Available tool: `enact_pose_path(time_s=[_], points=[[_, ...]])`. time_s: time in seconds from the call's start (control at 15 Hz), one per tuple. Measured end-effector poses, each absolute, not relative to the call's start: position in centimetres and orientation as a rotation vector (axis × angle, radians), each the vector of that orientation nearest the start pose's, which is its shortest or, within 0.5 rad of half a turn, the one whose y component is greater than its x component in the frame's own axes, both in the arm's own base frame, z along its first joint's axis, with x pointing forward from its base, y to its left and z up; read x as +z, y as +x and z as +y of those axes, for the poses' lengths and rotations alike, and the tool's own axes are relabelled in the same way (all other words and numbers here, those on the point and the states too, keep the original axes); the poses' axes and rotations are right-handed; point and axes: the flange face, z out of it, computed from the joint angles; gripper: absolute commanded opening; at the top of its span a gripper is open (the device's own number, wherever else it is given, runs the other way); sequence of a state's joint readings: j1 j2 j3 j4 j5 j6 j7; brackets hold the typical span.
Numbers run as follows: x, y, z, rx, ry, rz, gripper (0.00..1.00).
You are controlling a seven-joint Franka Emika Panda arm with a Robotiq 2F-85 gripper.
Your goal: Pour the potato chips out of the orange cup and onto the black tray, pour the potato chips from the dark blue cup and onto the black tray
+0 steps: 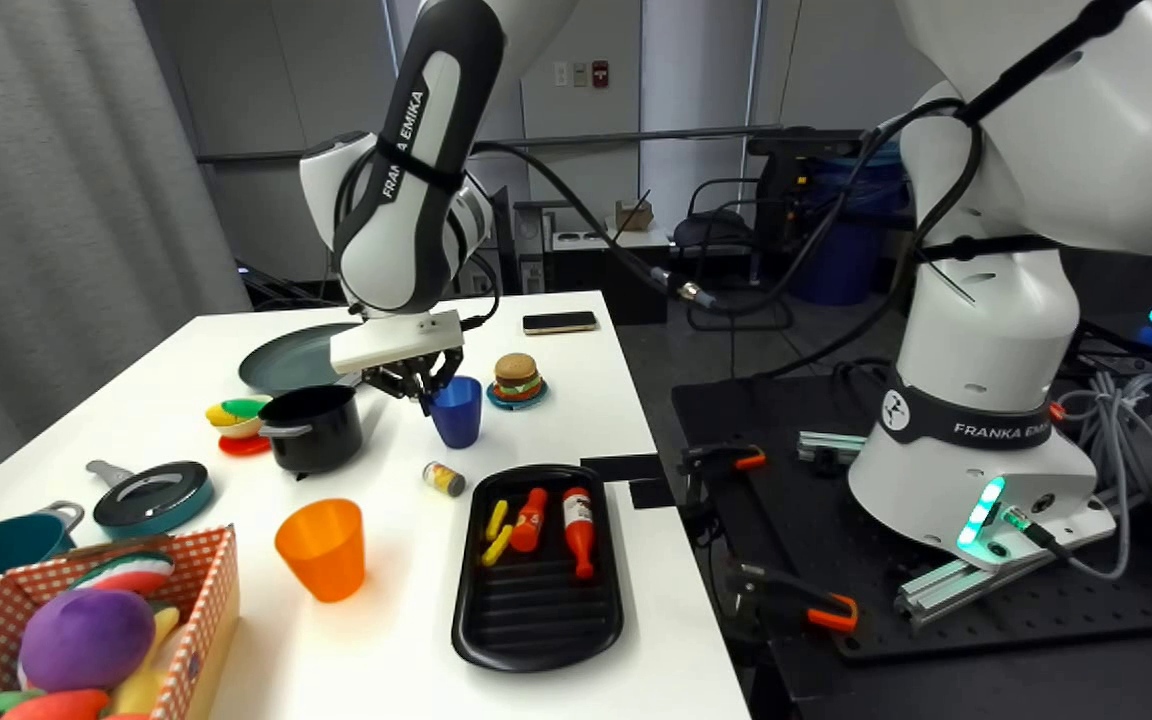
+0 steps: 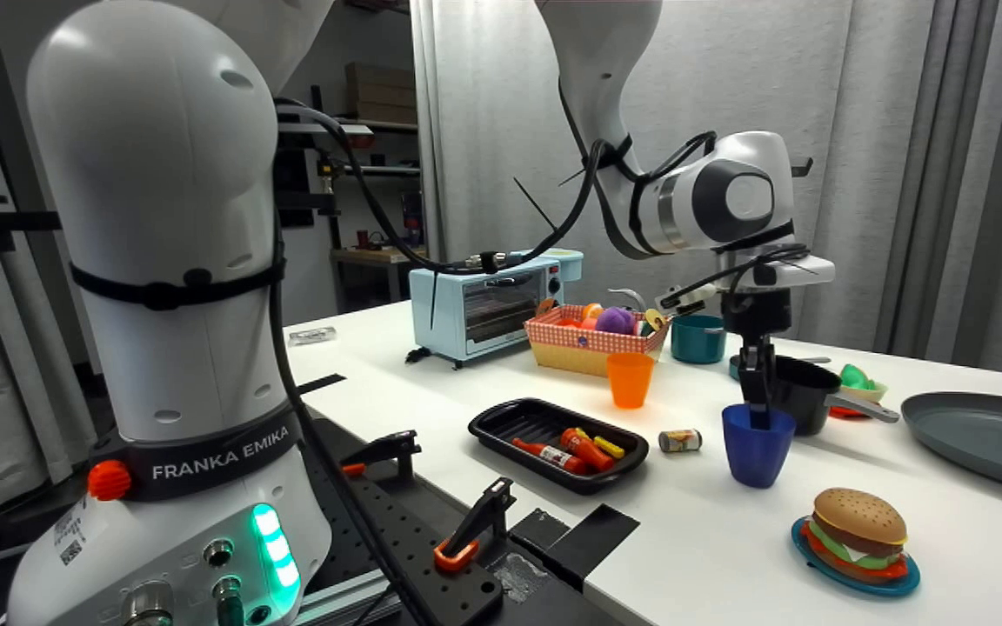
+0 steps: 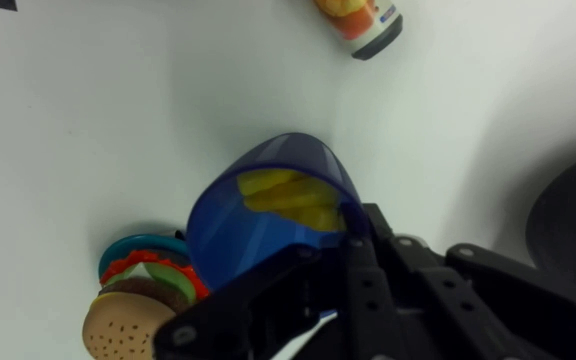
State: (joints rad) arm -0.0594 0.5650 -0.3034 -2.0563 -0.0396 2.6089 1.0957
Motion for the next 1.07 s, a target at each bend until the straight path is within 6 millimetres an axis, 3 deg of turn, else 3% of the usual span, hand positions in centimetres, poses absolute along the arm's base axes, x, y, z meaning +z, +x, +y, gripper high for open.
enact_pose_path(time_s=[0.53,1.07], points=[[19.3,56.2,-18.3,-0.219,-2.708,1.988,0.01],[21.8,55.1,-11.6,-0.317,-2.882,1.825,0.01]])
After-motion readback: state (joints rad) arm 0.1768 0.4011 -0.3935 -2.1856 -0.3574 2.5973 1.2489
